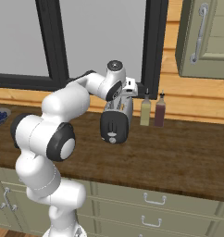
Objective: Start the toaster. Once the lever pops up, take the bread to the plate on the dining counter.
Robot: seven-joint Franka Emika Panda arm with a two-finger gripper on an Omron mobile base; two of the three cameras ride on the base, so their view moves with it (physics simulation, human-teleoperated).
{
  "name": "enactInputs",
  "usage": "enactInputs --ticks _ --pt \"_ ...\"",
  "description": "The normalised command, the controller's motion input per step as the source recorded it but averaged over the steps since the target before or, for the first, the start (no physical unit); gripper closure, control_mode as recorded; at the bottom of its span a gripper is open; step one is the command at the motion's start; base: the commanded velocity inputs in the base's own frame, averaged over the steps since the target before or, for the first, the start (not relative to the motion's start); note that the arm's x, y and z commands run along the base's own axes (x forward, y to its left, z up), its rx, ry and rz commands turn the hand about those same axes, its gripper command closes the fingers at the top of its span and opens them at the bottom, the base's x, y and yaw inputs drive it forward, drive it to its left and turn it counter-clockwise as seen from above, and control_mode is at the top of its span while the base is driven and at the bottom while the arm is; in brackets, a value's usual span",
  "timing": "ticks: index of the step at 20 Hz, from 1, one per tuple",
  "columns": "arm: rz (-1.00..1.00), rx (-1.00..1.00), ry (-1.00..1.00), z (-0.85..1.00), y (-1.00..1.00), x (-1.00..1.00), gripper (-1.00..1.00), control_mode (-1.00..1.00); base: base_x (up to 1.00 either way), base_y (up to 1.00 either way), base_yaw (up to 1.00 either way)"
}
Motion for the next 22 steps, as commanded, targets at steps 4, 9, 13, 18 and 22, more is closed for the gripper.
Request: enactInputs --ticks 4,9,13,18,22 --pt "0.00 0.00 0.00 0.00 0.00 0.00 -1.00 -1.00 0.00 0.00 0.00" --pt "0.00 0.00 0.00 0.00 0.00 0.00 -1.00 -1.00 0.00 0.00 0.00" --pt "0.00 0.00 0.00 0.00 0.00 0.00 -1.00 -1.00 0.00 0.00 0.00" --pt "0.00 0.00 0.00 0.00 0.00 0.00 -1.00 -1.00 0.00 0.00 0.00" --pt "0.00 0.00 0.00 0.00 0.00 0.00 -1.00 -1.00 0.00 0.00 0.00"
